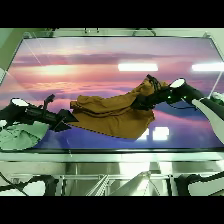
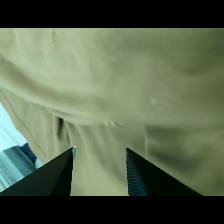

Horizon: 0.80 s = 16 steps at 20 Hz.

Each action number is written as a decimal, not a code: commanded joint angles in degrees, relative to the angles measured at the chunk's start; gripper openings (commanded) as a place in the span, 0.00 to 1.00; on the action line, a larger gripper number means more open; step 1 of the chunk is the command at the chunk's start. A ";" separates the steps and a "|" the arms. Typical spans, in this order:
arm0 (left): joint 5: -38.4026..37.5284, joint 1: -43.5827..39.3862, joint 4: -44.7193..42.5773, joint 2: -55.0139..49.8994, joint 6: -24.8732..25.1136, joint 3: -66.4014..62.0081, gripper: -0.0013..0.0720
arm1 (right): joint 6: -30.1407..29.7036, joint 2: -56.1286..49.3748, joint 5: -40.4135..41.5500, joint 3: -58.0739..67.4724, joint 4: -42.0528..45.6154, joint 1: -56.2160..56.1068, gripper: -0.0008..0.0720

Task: Fold the shirts.

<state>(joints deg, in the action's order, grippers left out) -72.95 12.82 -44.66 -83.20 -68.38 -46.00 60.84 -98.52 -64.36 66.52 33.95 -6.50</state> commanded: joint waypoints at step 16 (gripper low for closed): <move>8.57 2.56 4.46 -7.52 8.15 -5.99 0.01 | -0.22 -5.64 9.46 0.09 -12.11 -4.70 0.04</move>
<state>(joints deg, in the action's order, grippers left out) -62.41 15.33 -43.68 -90.35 -63.18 -48.77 61.39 -104.25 -54.06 66.52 24.08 -11.14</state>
